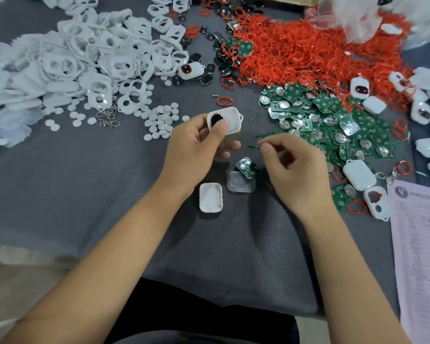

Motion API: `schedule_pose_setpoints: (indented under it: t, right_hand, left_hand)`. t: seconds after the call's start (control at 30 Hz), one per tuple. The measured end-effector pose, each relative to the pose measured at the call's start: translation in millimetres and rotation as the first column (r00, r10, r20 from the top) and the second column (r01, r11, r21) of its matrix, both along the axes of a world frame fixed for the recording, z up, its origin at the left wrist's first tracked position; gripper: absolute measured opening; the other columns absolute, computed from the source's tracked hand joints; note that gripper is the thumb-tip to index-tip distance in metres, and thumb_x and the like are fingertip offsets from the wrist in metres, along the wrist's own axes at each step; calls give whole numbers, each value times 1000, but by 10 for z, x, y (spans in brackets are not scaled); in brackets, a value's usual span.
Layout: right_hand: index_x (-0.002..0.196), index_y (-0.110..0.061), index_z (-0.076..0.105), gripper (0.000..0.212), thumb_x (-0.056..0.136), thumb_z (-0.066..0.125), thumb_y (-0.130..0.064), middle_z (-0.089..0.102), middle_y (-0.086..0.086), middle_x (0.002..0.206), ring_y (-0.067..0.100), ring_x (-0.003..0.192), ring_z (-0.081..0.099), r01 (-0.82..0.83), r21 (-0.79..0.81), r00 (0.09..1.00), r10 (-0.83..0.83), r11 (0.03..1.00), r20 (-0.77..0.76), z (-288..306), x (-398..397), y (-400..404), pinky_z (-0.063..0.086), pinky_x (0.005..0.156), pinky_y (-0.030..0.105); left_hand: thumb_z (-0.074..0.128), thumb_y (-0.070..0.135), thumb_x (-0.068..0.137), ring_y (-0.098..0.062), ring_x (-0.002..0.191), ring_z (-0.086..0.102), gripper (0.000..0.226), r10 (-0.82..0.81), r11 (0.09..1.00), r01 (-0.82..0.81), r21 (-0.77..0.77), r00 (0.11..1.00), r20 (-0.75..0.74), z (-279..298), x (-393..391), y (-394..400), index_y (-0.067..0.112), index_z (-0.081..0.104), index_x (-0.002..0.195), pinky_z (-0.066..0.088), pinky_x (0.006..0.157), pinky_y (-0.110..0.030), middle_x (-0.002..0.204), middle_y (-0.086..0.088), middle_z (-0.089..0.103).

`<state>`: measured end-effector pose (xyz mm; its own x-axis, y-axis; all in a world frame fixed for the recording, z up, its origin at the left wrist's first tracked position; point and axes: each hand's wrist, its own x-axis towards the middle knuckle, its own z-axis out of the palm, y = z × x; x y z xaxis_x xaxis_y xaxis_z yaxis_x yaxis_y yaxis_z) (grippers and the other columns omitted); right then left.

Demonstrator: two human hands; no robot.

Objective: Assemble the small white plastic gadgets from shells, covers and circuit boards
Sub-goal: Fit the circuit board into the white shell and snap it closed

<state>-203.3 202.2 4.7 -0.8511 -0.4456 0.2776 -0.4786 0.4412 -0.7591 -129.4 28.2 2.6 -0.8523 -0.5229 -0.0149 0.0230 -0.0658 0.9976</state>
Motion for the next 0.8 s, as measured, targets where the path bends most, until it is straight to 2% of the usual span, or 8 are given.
schedule_pose_setpoints:
  t: [0.17,0.27,0.33,0.43,0.6,0.67,0.73,0.8]
  right_hand:
    - [104,-24,79,12,96,70,-24,66,-7,92,12,82,61,-122,157,991,129,980,-37,13,1,32,51,72,34]
    - [110,-32,78,21,90,76,-39,61,-11,94,8,84,58,-146,277,986,162,950,-36,4,3,25,45,71,31]
    - [109,-36,77,22,87,79,-38,61,-13,95,5,85,58,-168,290,983,183,942,-24,0,7,7,44,72,31]
    - [102,-35,67,18,88,78,-29,62,-19,90,3,75,56,-205,208,979,204,957,25,-18,-11,13,43,68,29]
    - [99,-23,47,12,106,54,-17,67,-10,74,16,55,49,-164,-226,945,219,960,241,10,-39,7,40,56,31]
    - [101,-22,47,8,106,52,-19,70,-4,73,22,51,49,-128,-301,939,213,945,270,22,-34,-15,39,52,34]
    - [106,-19,54,2,105,54,-20,67,0,74,11,53,54,-92,-329,942,189,940,277,17,-37,-21,40,55,25]
    - [115,-25,63,14,102,57,-22,64,-1,77,10,61,54,-51,-338,944,156,940,291,2,-54,-8,41,60,29]
  left_hand:
    - [52,14,109,-20,82,78,22,-7,999,7,44,1000,-11,29,-3,-4,3,67,120,60,66,-27,107,-12,78]
    - [50,10,109,-21,80,78,19,-24,999,25,46,1000,-17,29,-1,2,6,66,119,58,63,-25,107,-13,78]
    - [50,10,109,-23,79,78,17,-41,998,43,45,999,-30,29,3,7,12,65,117,57,61,-24,107,-13,78]
    - [51,11,108,-24,79,78,16,-55,997,57,42,998,-41,28,5,9,15,64,115,57,61,-24,107,-11,78]
    - [50,11,108,-24,78,78,17,-84,996,85,27,996,-23,17,5,-9,12,64,119,57,63,-26,105,-8,79]
    - [51,11,107,-23,76,77,18,-89,996,89,14,996,-20,13,7,-14,13,65,117,57,63,-26,103,-9,79]
    - [51,10,106,-23,74,76,19,-88,996,88,13,996,-13,13,8,-15,12,67,117,56,62,-25,102,-10,79]
    - [51,9,105,-22,72,76,20,-88,996,88,20,996,-2,18,8,-14,10,68,115,55,61,-24,98,-9,80]
